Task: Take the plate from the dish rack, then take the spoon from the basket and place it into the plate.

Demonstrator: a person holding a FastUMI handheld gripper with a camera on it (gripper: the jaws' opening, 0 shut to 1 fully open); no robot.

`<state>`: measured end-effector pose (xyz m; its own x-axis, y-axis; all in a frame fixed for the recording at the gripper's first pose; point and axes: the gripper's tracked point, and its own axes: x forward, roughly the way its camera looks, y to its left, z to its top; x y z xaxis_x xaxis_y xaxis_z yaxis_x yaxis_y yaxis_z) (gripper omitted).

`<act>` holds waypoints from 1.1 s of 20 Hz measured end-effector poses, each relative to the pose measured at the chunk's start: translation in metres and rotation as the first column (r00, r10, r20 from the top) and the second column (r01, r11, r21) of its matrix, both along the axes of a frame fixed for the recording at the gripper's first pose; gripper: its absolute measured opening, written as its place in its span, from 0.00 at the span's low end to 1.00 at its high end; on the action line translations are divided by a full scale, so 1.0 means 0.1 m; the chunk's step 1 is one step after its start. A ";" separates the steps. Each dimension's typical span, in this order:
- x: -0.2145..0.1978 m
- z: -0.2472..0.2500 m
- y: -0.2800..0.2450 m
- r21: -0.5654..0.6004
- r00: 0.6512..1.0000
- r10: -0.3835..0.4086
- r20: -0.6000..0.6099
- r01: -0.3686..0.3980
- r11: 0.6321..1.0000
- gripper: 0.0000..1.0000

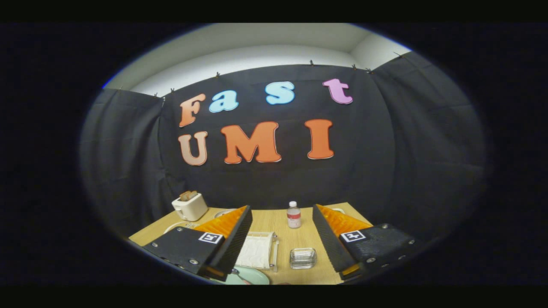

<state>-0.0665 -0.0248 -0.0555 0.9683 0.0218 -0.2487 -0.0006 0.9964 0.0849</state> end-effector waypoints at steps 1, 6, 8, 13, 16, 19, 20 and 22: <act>0.02 0.04 -0.01 -0.003 1.000 -0.003 0.017 0.003 1.000 0.85; 0.02 0.07 0.02 -0.009 0.998 -0.010 0.055 0.011 1.000 0.89; 0.01 0.07 0.03 -0.023 0.998 -0.009 0.054 0.010 1.000 0.90; 0.03 0.01 0.11 -0.023 0.999 0.002 0.046 -0.001 1.000 0.90; 0.04 -0.01 0.13 -0.031 0.999 0.008 0.042 -0.007 0.999 0.90; 0.04 -0.01 0.17 -0.031 0.999 0.014 0.038 -0.013 0.999 0.90; 0.05 -0.01 0.18 -0.032 0.999 0.014 0.039 -0.013 0.999 0.90; 0.06 -0.02 0.19 -0.038 0.999 0.020 0.037 -0.019 0.999 0.91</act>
